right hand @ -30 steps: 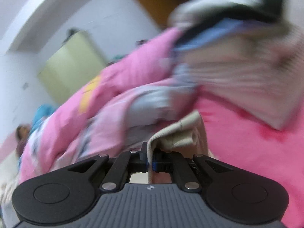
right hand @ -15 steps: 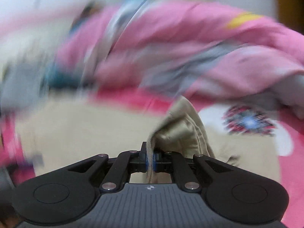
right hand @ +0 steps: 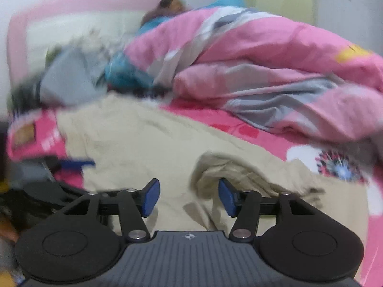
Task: Fold clothes
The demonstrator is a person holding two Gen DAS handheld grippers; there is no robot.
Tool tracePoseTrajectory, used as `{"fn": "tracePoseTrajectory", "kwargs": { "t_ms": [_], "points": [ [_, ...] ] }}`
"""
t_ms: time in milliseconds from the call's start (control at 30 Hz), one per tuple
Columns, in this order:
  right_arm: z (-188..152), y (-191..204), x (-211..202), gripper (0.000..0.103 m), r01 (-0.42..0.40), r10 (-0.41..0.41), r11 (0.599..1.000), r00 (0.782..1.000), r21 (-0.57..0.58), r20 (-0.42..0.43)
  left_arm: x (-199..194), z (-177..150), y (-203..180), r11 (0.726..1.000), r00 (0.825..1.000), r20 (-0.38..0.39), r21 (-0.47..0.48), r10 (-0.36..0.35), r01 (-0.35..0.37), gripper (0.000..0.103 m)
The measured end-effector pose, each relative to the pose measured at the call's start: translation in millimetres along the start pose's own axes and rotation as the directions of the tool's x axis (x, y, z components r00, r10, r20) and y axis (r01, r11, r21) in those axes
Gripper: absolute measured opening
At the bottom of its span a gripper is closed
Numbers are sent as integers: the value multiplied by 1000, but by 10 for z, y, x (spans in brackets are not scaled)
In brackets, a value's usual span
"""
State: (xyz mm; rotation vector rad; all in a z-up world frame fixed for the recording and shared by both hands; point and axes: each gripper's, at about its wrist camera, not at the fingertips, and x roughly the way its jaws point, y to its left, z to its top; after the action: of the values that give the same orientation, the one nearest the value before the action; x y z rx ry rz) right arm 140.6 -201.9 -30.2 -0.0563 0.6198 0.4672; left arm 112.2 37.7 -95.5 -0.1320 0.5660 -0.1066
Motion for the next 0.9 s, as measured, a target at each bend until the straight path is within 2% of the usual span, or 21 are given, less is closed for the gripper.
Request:
{"fn": "tracePoseTrajectory", "kwargs": {
  "t_ms": [100,200,300,400,500,533,700,833,900],
  "points": [
    [-133,-400,-212,62,4,-6,979,1000,202,8,-96,25,99,997,999,20,-63,-32,33,103],
    [-265,-800,-425,64,7,-13,918,1000,396,15,-257,45,248,988,999,34,-146,-36,41,103],
    [-398,-1200,-637,64,7,-22,819,1000,573,20,-402,58,424,975,999,46,-221,6,4,103],
    [-531,-1600,-850,65,5,-32,686,999,727,23,-417,72,647,951,998,42,-308,54,-39,102],
    [-708,-1823,-792,63,-46,32,572,999,819,33,-368,92,833,921,998,35,-388,49,-32,98],
    [-739,-1869,-761,63,-62,50,549,998,834,41,-352,104,857,915,998,42,-402,47,-26,98],
    [-667,-1982,-582,63,-122,122,530,990,839,66,-220,206,891,904,996,37,-425,77,-54,90],
    [-565,-2004,-340,60,-124,181,547,983,828,28,-142,236,889,902,994,28,-424,103,-82,85],
    [-495,-1977,-223,60,-134,212,572,977,809,12,-102,256,868,903,992,24,-417,122,-101,83]
  ]
}}
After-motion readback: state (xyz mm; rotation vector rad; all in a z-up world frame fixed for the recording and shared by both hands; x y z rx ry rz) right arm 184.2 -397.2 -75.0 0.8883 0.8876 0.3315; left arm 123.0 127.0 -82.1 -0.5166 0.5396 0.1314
